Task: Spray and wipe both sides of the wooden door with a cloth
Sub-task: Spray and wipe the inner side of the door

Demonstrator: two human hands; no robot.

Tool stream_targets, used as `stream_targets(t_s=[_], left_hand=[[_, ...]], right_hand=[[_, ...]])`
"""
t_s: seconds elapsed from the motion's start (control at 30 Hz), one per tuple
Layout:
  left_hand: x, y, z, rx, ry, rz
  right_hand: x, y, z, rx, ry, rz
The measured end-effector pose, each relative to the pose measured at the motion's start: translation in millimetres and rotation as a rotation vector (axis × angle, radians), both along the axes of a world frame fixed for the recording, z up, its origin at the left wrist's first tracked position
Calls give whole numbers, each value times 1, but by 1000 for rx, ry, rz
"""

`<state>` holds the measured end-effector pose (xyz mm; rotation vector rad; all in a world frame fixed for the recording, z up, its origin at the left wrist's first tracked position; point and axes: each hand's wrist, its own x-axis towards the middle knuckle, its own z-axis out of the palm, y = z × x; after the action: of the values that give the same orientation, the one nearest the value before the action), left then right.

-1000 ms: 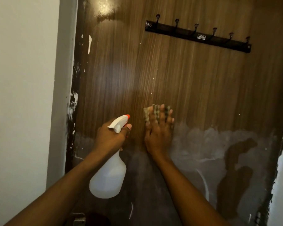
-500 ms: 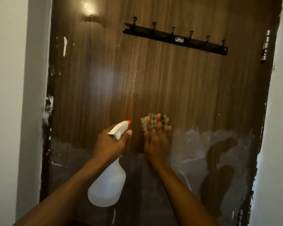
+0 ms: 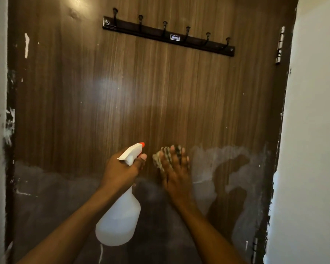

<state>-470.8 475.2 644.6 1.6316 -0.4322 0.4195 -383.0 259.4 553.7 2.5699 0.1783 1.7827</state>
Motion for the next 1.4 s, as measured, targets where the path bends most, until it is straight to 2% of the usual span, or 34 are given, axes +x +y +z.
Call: stream_targets(t_s=[0.03, 0.1, 0.2, 0.27, 0.33, 0.43, 0.5, 0.6, 0.67, 0.73, 0.83, 0.9, 0.97, 1.07, 1.13, 1.23, 1.3, 1.4], left_hand=[[-2, -6, -3, -10, 10, -14], [-7, -20, -10, -27, 44, -36], [-14, -38, -16, -39, 73, -80], [-15, -47, -17, -35, 83, -91], [-15, -54, -18, -34, 94, -94], [-11, -61, -19, 6, 45, -103], [-10, -67, -19, 12, 31, -117], [-12, -73, -19, -19, 49, -137], [-14, -79, -19, -10, 46, -145], [-15, -87, -20, 2, 27, -143], [-11, -102, -23, 23, 7, -124], [-10, -111, -25, 34, -4, -125], [-14, -124, -26, 25, 4, -137], [-20, -142, -26, 23, 10, -148], [-20, -155, -28, 20, 22, -145], [-22, -172, -31, 27, 9, -125], [-23, -185, -34, 21, 10, -109], [-27, -206, -35, 29, 6, -115]], right_hand=[[-4, -12, -15, -42, 44, -13], [-14, -41, -28, 35, 50, -57], [-19, -63, 3, 384, -21, -134], [-14, -58, 29, 536, -81, -150], [-8, -49, 33, 458, -92, -126], [-12, -45, -8, 59, 33, -48], [-22, -62, -38, 27, 88, -39], [-34, -95, -35, 268, 58, -170], [-33, -104, 3, 521, 7, -188], [-30, -103, 42, 627, -37, -139], [-25, -95, 51, 399, -24, -92], [-28, -98, 23, 183, 29, -42], [-35, -120, -11, 71, 79, -46], [-41, -159, -13, 243, 55, -74], [-42, -175, 10, 411, 15, -110], [-36, -187, 50, 510, -78, -151], [-31, -188, 61, 482, -81, -142], [-33, -191, 39, 187, -30, -30]])
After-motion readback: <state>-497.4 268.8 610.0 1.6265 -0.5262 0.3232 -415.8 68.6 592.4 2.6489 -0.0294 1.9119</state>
